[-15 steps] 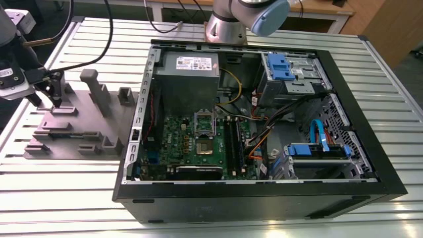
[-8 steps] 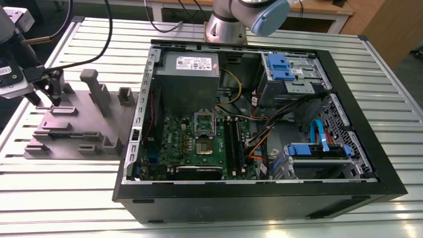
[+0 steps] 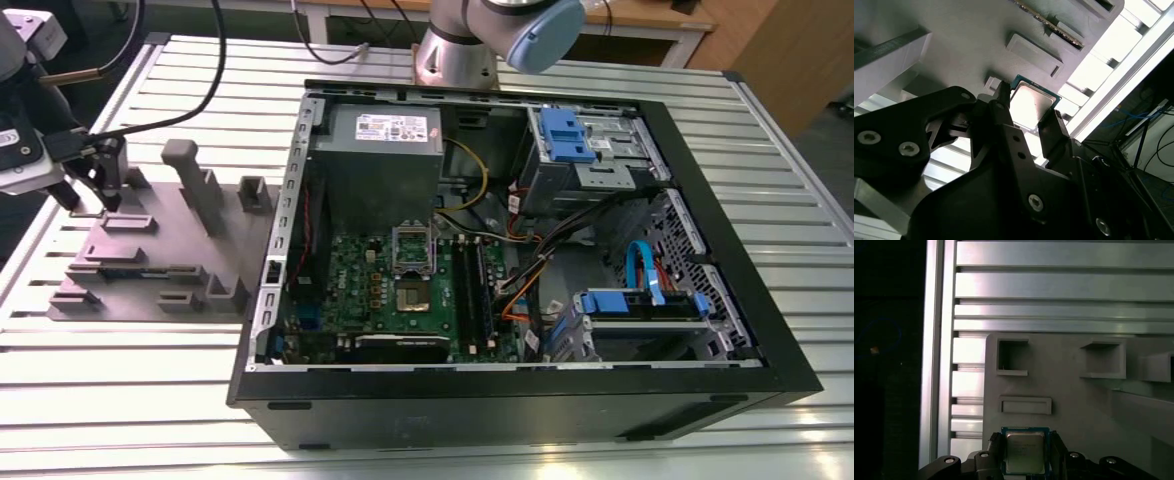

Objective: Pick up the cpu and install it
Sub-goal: 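Pick up the cpu and move it towards the insertion slot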

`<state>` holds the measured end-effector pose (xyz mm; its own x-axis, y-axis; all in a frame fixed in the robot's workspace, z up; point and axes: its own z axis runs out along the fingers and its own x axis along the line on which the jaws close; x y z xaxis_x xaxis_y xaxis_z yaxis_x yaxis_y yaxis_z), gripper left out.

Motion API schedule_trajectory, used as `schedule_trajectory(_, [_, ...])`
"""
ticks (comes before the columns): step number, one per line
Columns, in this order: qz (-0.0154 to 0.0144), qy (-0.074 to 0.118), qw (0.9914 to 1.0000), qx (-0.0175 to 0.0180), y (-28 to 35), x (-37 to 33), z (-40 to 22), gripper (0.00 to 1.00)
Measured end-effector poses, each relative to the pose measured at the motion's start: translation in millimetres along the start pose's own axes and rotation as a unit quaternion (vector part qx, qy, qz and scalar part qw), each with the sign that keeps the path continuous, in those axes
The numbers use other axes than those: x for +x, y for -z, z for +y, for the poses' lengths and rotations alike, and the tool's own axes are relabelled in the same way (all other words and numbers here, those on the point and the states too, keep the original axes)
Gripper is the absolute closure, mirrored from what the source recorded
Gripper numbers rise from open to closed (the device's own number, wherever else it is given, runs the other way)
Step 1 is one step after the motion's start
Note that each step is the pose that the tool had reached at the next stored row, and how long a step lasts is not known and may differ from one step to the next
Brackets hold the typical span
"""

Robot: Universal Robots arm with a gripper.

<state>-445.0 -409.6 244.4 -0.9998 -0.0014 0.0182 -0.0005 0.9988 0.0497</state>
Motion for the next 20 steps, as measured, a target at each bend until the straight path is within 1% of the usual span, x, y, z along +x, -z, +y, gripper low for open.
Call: schedule_trajectory(20, [0.0000,0.000,1.00000,0.0000,10.1,0.2,0.5,0.53])
